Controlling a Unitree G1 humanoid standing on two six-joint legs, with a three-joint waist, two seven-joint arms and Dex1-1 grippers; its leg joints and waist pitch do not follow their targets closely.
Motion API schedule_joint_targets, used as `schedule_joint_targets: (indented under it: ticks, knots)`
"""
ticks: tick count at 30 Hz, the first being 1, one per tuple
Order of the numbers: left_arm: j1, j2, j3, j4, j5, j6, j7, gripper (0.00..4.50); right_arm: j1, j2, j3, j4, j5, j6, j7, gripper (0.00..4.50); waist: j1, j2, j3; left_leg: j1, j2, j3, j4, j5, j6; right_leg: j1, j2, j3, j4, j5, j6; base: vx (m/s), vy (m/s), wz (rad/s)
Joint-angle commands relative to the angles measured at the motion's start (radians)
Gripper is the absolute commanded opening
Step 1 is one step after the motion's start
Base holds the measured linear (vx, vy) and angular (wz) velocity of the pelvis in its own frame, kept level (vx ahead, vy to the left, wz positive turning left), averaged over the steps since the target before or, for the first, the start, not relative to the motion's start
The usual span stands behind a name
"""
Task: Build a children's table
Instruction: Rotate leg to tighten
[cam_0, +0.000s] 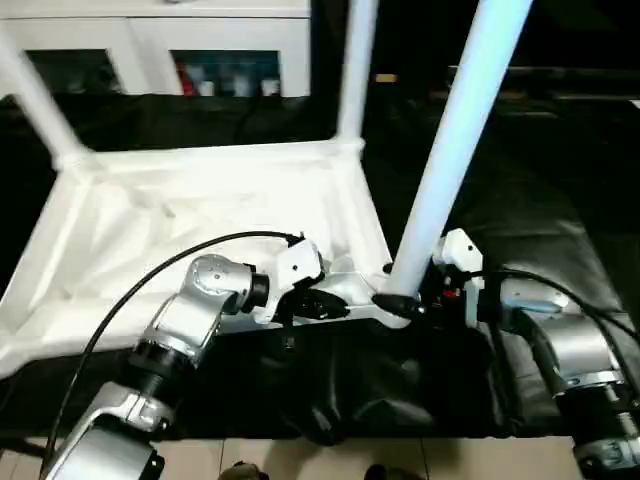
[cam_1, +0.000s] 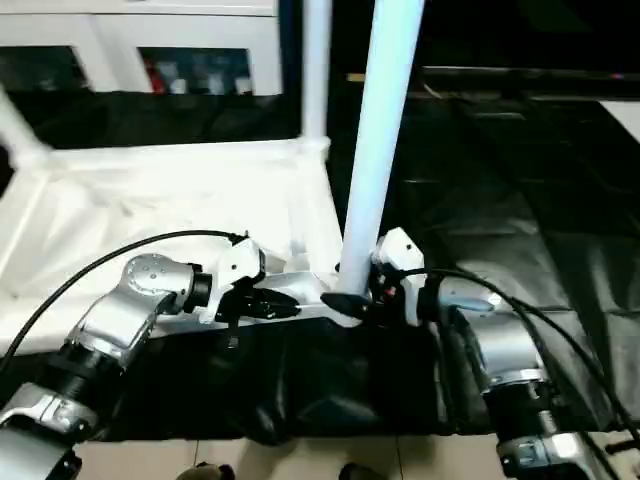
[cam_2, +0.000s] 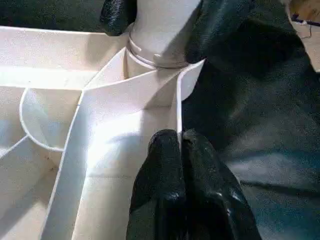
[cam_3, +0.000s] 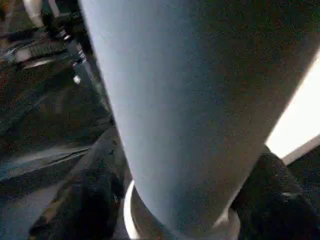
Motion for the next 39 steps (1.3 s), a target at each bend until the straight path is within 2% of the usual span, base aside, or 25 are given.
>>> schedule_joint_targets:
  ticks: [1, 2, 3, 6, 10, 11, 13, 15, 17, 19, 20, 21, 26, 27, 29, 30, 33, 34, 35, 37, 38, 39]
  knots:
    - [-0.027, -0.014, -0.007, 0.004, -0.009, -0.021, 0.005, 0.00, 0.015, 0.011, 0.087, 0.021, -0.018, 0.003, 0.069, 2.49, 0.007, -0.008, -0.094, 0.001, 0.025, 0.007, -0.047, -0.167, 0.092, 0.066, -0.053, 0.040, -0.065, -0.225, -0.261, -0.053, -0.004, 0.04]
    - [-0.032, -0.012, -0.007, 0.014, -0.010, -0.026, 0.001, 0.00, 0.012, 0.010, 0.090, 0.026, -0.022, 0.000, 0.078, 2.36, 0.009, -0.009, -0.092, 0.008, 0.026, 0.008, -0.049, -0.209, 0.069, 0.062, -0.054, 0.041, -0.073, -0.300, -0.239, 0.000, 0.000, 0.00]
    - [-0.034, -0.012, -0.007, 0.019, -0.010, -0.029, 0.000, 0.00, 0.010, 0.009, 0.092, 0.027, -0.020, -0.001, 0.081, 2.36, 0.011, -0.008, -0.094, 0.009, 0.027, 0.007, -0.050, -0.219, 0.054, 0.062, -0.054, 0.042, -0.074, -0.332, -0.222, 0.000, 0.000, 0.00]
    - [-0.043, -0.011, -0.005, 0.037, -0.011, -0.036, 0.000, 0.00, 0.010, 0.005, 0.098, 0.030, -0.017, -0.006, 0.090, 2.13, 0.010, -0.007, -0.096, 0.003, 0.026, 0.004, -0.052, -0.214, 0.040, 0.064, -0.052, 0.040, -0.073, -0.338, -0.196, 0.000, 0.000, 0.00]
    - [-0.048, -0.011, -0.006, 0.050, -0.012, -0.042, -0.003, 0.00, 0.009, 0.002, 0.102, 0.033, -0.015, -0.010, 0.097, 2.06, 0.009, -0.009, -0.101, 0.002, 0.024, 0.004, -0.051, -0.220, 0.041, 0.063, -0.050, 0.039, -0.074, -0.340, -0.185, 0.000, 0.000, 0.00]
    - [-0.051, -0.011, -0.005, 0.059, -0.011, -0.046, -0.002, 0.00, 0.011, 0.001, 0.105, 0.034, -0.015, -0.012, 0.099, 2.04, 0.010, -0.007, -0.106, 0.001, 0.024, 0.003, -0.049, -0.210, 0.041, 0.065, -0.050, 0.039, -0.071, -0.317, -0.187, 0.000, 0.000, 0.00]
    - [-0.055, -0.021, 0.003, 0.072, -0.010, -0.040, 0.023, 0.00, 0.023, 0.011, 0.106, 0.035, -0.010, -0.011, 0.092, 2.02, 0.011, -0.001, -0.108, -0.001, 0.023, 0.002, -0.048, -0.199, 0.043, 0.066, -0.049, 0.039, -0.066, -0.279, -0.199, 0.000, 0.000, 0.00]
    - [-0.059, -0.032, 0.010, 0.081, -0.005, -0.037, 0.058, 0.00, 0.032, 0.030, 0.096, 0.039, -0.006, -0.007, 0.066, 2.01, 0.011, -0.003, -0.109, -0.001, 0.022, 0.004, -0.046, -0.199, 0.047, 0.066, -0.047, 0.038, -0.066, -0.266, -0.204, 0.000, 0.000, 0.00]
    - [-0.065, -0.060, 0.027, 0.088, 0.005, -0.027, 0.135, 0.00, 0.043, 0.084, 0.067, 0.054, -0.009, -0.001, -0.032, 2.00, 0.011, -0.003, -0.109, -0.003, 0.021, 0.004, -0.046, -0.200, 0.045, 0.064, -0.048, 0.038, -0.068, -0.283, -0.199, 0.000, 0.000, 0.00]
    - [-0.063, -0.067, 0.028, 0.083, 0.008, -0.023, 0.153, 0.00, 0.043, 0.103, 0.058, 0.064, -0.016, -0.001, -0.081, 1.99, 0.008, -0.003, -0.106, -0.003, 0.019, 0.002, -0.051, -0.222, 0.031, 0.065, -0.048, 0.034, -0.077, -0.355, -0.174, 0.000, 0.000, 0.00]
    - [-0.057, -0.080, 0.034, 0.069, 0.007, -0.007, 0.179, 0.00, 0.042, 0.134, 0.043, 0.080, -0.026, -0.004, -0.153, 1.98, 0.006, -0.002, -0.104, 0.001, 0.019, 0.002, -0.051, -0.242, 0.021, 0.063, -0.049, 0.034, -0.082, -0.401, -0.157, 0.000, 0.000, 0.00]
    - [-0.053, -0.086, 0.036, 0.061, 0.006, 0.002, 0.190, 0.00, 0.041, 0.149, 0.037, 0.087, -0.030, -0.003, -0.185, 1.98, 0.002, -0.001, -0.104, 0.001, 0.019, 0.000, -0.053, -0.250, 0.015, 0.062, -0.050, 0.034, -0.084, -0.415, -0.152, 0.000, 0.000, 0.00]
    - [-0.013, -0.138, 0.031, 0.003, 0.014, 0.044, 0.264, 0.00, 0.036, 0.261, -0.008, 0.128, -0.038, -0.001, -0.394, 1.96, -0.014, 0.004, -0.099, 0.001, 0.019, -0.005, -0.059, -0.293, 0.001, 0.058, -0.049, 0.030, -0.091, -0.458, -0.134, 0.000, 0.000, 0.00]
    - [-0.002, -0.153, 0.029, -0.007, 0.017, 0.053, 0.285, 0.00, 0.035, 0.293, -0.018, 0.135, -0.038, 0.000, -0.442, 1.96, -0.016, 0.002, -0.099, 0.002, 0.018, -0.005, -0.060, -0.301, 0.001, 0.058, -0.047, 0.029, -0.094, -0.469, -0.126, 0.000, 0.000, 0.00]
    - [0.022, -0.200, 0.016, -0.025, 0.021, 0.065, 0.330, 0.00, 0.023, 0.388, -0.038, 0.158, -0.053, -0.003, -0.577, 1.96, -0.023, 0.006, -0.098, 0.000, 0.017, -0.007, -0.062, -0.306, -0.002, 0.057, -0.048, 0.029, -0.095, -0.471, -0.124, 0.000, 0.000, 0.00]
    - [0.026, -0.210, 0.011, -0.028, 0.020, 0.066, 0.334, 0.00, 0.019, 0.404, -0.036, 0.165, -0.063, -0.009, -0.603, 1.96, -0.031, 0.007, -0.097, -0.002, 0.018, -0.007, -0.064, -0.309, -0.007, 0.055, -0.048, 0.029, -0.095, -0.467, -0.122, 0.000, 0.000, 0.00]
    - [0.026, -0.231, 0.000, -0.021, 0.024, 0.062, 0.349, 0.00, 0.007, 0.437, -0.039, 0.177, -0.073, -0.015, -0.646, 1.96, -0.039, 0.006, -0.095, 0.007, 0.013, -0.006, -0.062, -0.347, 0.003, 0.049, -0.044, 0.027, -0.106, -0.513, -0.107, 0.000, 0.000, 0.00]
    - [0.018, -0.237, 0.000, -0.006, 0.028, 0.056, 0.360, 0.00, 0.002, 0.447, -0.055, 0.176, -0.056, -0.012, -0.648, 2.31, -0.041, 0.003, -0.094, 0.007, 0.012, -0.006, -0.062, -0.353, 0.009, 0.048, -0.044, 0.027, -0.109, -0.527, -0.098, 0.000, 0.000, 0.00]
    - [0.018, -0.237, 0.000, -0.006, 0.028, 0.056, 0.360, 0.00, 0.002, 0.447, -0.055, 0.176, -0.056, -0.012, -0.648, 2.66, -0.039, 0.005, -0.095, 0.008, 0.012, -0.006, -0.062, -0.353, 0.013, 0.047, -0.045, 0.028, -0.110, -0.534, -0.093, 0.000, 0.000, 0.00]
    - [0.012, -0.237, 0.002, 0.001, 0.030, 0.052, 0.367, 0.00, 0.000, 0.443, -0.062, 0.172, -0.048, -0.008, -0.645, 2.66, -0.041, 0.005, -0.095, 0.005, 0.013, -0.007, -0.064, -0.354, 0.015, 0.048, -0.044, 0.027, -0.110, -0.531, -0.090, 0.000, 0.000, 0.00]
    - [0.004, -0.228, 0.007, 0.008, 0.031, 0.046, 0.360, 0.00, 0.001, 0.429, -0.069, 0.160, -0.039, 0.004, -0.624, 2.85, -0.042, 0.001, -0.096, 0.005, 0.014, -0.008, -0.065, -0.355, 0.018, 0.049, -0.045, 0.027, -0.110, -0.524, -0.091, 0.000, 0.000, 0.00]
    - [-0.001, -0.221, 0.010, 0.013, 0.030, 0.038, 0.353, 0.00, 0.002, 0.417, -0.071, 0.152, -0.036, 0.010, -0.610, 2.85, -0.041, 0.003, -0.096, 0.005, 0.013, -0.007, -0.065, -0.352, 0.020, 0.048, -0.044, 0.027, -0.110, -0.519, -0.091, 0.000, 0.000, 0.00]
